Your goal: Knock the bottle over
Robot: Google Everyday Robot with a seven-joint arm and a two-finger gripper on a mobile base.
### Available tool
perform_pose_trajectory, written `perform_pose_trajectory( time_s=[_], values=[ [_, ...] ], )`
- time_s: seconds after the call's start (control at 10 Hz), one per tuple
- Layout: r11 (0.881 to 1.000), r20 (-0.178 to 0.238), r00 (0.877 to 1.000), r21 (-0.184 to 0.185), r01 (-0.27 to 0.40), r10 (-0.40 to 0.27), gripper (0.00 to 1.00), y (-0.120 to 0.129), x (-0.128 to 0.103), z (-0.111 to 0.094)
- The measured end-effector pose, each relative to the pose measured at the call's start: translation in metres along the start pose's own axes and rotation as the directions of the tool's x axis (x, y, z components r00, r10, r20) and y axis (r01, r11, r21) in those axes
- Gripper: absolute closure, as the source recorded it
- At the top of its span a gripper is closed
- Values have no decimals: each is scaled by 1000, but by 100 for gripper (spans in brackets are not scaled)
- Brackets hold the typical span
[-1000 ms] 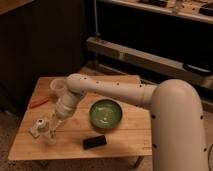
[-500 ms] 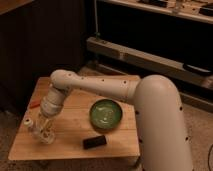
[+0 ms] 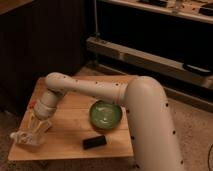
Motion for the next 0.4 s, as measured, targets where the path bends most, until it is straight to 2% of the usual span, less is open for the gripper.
perform_pose_trajectory(
  time_s=[0.2, 0.4],
  values=[
    [1000, 1, 1000, 18, -8, 8, 96, 19, 3, -18],
    [1000, 6, 1000, 20, -3, 3, 96, 29, 1, -24]
  ],
)
